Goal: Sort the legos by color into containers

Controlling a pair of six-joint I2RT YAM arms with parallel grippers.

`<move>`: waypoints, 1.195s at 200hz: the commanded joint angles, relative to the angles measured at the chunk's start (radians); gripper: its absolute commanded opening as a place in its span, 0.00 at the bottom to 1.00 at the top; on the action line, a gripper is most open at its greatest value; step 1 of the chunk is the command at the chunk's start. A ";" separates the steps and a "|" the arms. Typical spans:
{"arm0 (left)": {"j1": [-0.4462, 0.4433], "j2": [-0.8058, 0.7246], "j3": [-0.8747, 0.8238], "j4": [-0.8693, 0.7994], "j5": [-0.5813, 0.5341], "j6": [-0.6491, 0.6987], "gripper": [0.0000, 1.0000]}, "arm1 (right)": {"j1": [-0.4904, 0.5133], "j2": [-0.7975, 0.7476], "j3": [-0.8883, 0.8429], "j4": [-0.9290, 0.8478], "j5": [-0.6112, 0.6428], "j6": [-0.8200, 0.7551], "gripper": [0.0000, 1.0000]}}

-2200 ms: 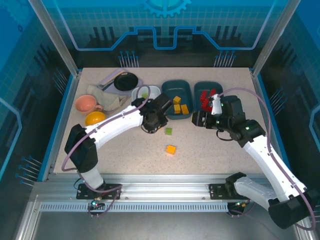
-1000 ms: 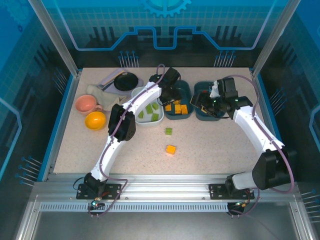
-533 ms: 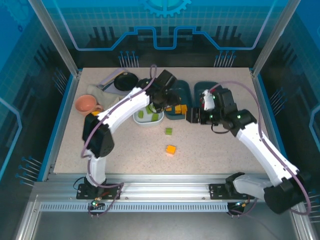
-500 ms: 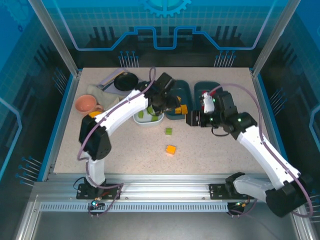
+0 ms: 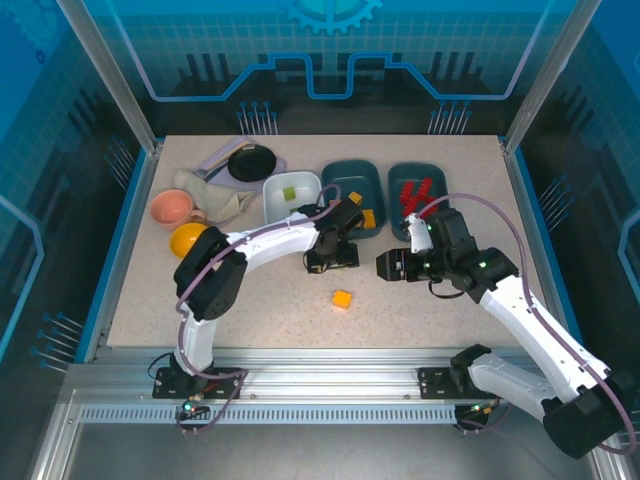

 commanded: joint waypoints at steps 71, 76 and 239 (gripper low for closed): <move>0.000 0.200 0.194 -0.095 -0.148 0.077 0.55 | 0.012 -0.052 -0.007 -0.044 0.006 0.015 0.62; 0.001 0.204 0.197 -0.097 -0.150 0.077 0.52 | 0.012 -0.051 -0.007 -0.044 0.005 0.015 0.62; 0.203 -0.105 0.219 -0.158 -0.150 0.082 0.33 | -0.033 0.020 -0.019 0.440 -0.055 0.199 0.63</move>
